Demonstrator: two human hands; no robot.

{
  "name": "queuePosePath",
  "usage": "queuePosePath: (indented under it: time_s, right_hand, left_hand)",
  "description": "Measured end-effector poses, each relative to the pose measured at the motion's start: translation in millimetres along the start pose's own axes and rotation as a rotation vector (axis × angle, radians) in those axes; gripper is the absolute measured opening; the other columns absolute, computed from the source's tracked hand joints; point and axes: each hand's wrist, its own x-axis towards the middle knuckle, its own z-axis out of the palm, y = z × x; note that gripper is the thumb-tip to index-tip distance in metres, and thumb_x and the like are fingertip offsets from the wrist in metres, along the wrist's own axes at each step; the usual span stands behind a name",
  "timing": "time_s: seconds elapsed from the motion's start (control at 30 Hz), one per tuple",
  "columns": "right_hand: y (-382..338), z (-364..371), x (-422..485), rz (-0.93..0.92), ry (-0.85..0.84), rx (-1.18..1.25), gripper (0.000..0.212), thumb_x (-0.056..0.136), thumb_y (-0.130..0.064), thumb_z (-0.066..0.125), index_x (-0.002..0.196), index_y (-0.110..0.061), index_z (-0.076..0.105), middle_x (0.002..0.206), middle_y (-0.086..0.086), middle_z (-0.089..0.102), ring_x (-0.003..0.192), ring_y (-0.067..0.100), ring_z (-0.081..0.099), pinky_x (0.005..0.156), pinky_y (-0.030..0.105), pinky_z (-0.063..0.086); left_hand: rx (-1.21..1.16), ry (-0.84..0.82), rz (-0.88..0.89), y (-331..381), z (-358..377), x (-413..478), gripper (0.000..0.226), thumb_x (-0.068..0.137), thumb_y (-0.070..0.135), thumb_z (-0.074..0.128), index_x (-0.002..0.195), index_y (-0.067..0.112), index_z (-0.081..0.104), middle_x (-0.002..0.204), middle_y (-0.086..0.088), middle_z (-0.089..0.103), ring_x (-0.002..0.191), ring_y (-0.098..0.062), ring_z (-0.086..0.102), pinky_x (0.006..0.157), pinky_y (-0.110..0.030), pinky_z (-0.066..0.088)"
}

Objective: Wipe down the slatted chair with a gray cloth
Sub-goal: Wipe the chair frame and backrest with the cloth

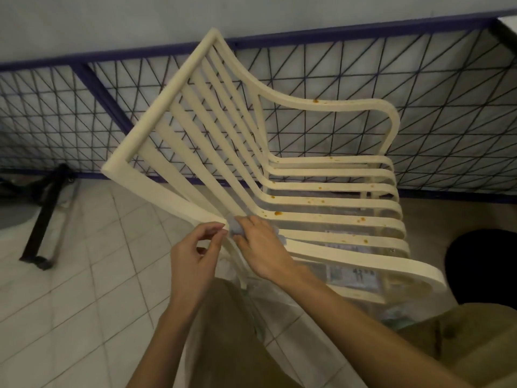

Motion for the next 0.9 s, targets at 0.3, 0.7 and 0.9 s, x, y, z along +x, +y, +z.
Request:
queuePosePath:
  time_s: [0.3, 0.7, 0.9]
  right_hand:
    - [-48, -46, 51, -0.031, 0.108, 0.749, 0.022, 0.092, -0.008, 0.057, 0.099, -0.026, 0.068, 0.088, -0.012, 0.069, 0.082, 0.000, 0.063, 0.067, 0.016, 0.049]
    - [-116, -6, 98, -0.331, 0.180, 0.593, 0.032, 0.094, -0.018, 0.058, 0.125, -0.016, 0.063, 0.119, -0.004, 0.048, 0.113, 0.007, 0.051, 0.099, 0.027, 0.046]
    - [-92, -1, 93, -0.283, 0.033, 0.642, 0.037, 0.100, -0.032, 0.042, 0.115, -0.007, 0.065, 0.134, -0.004, 0.042, 0.124, 0.007, 0.042, 0.101, 0.021, 0.036]
  left_hand:
    - [-0.073, 0.327, 0.142, 37, -65, 50, 0.014, 0.093, 0.009, 0.058, 0.094, 0.017, 0.070, 0.095, 0.006, 0.071, 0.094, -0.006, 0.063, 0.074, -0.013, 0.049]
    - [0.236, 0.301, 0.194, 58, -107, 134, 0.040, 0.091, 0.019, 0.056, 0.131, 0.022, 0.052, 0.129, 0.009, 0.053, 0.118, -0.003, 0.048, 0.097, -0.024, 0.042]
    - [0.623, 0.133, 0.129, 54, -96, 151, 0.047, 0.092, 0.024, 0.052, 0.138, 0.021, 0.044, 0.123, -0.003, 0.058, 0.104, -0.023, 0.058, 0.086, -0.040, 0.047]
